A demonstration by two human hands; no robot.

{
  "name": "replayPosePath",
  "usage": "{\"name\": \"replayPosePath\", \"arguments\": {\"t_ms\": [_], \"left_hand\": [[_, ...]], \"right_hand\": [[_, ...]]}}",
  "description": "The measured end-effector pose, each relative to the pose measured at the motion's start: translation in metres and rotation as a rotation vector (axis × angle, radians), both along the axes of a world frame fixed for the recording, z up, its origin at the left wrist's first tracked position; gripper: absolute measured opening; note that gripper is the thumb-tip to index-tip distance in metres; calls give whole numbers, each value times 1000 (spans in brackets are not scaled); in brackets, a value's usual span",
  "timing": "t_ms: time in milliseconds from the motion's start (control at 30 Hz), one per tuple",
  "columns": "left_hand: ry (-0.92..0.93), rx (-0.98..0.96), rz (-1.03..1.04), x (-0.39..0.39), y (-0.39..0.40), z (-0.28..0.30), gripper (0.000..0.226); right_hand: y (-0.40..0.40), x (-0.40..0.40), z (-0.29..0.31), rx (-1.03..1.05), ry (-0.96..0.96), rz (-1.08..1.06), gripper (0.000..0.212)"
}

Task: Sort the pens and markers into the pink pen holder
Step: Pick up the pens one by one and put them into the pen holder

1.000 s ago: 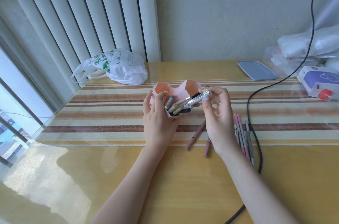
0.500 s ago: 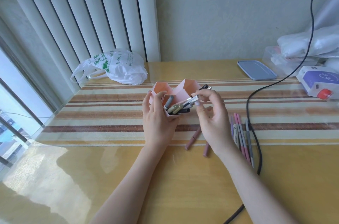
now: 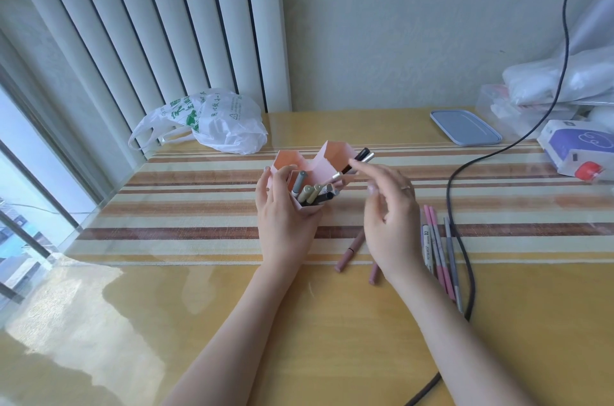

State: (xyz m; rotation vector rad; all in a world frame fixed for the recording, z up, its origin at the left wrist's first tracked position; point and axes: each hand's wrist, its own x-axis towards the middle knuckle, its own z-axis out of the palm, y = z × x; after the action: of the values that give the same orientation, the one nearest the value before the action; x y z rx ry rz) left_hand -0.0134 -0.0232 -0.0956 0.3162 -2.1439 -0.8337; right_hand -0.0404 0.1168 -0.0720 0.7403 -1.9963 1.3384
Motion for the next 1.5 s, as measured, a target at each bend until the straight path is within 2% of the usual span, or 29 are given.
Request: {"name": "replayPosePath", "arguments": {"t_ms": [100,133,233,333,433,733,933,1100,1167,1267,1400,1500], "left_hand": [[1,103,-17,2,1,4,61],[5,137,-22,2,2,6,61],[-16,238,-15,3,1,7,61],[-41,290,10,1,-5,4,66],[-40,301,9,0,-6,3,66],[-61,368,36,-3,-12,-2,55],[-63,355,44,-2,-12,-2,55],[-65,353,40,-2,-12,-2,55],[-68,366,33,-2,-12,-1,54],[-53,400,20,-1,-11,0,51],[-69,403,-10,-2,-9,-1,52],[-98,373,-49,-3,-6,-2,53]], "right_hand": [[8,-5,1,12,-130,-112,38],[12,-8,-1,82,-178,-150,35],[20,-13,-9,469,-317,-174,33],[24,-12,-10,656,-421,-193,41],[25,-11,-10,702,-462,-203,45],[24,-17,-15,741,-478,-132,27],[13,-6,-12,807,-378,20,25],[6,0,-8,760,-277,117,21],[7,2,-5,673,-267,128,22],[6,0,-5,509,-143,98,27],[5,-2,-3,249,-9,89,61],[5,-1,-1,89,-16,116,72]]}}
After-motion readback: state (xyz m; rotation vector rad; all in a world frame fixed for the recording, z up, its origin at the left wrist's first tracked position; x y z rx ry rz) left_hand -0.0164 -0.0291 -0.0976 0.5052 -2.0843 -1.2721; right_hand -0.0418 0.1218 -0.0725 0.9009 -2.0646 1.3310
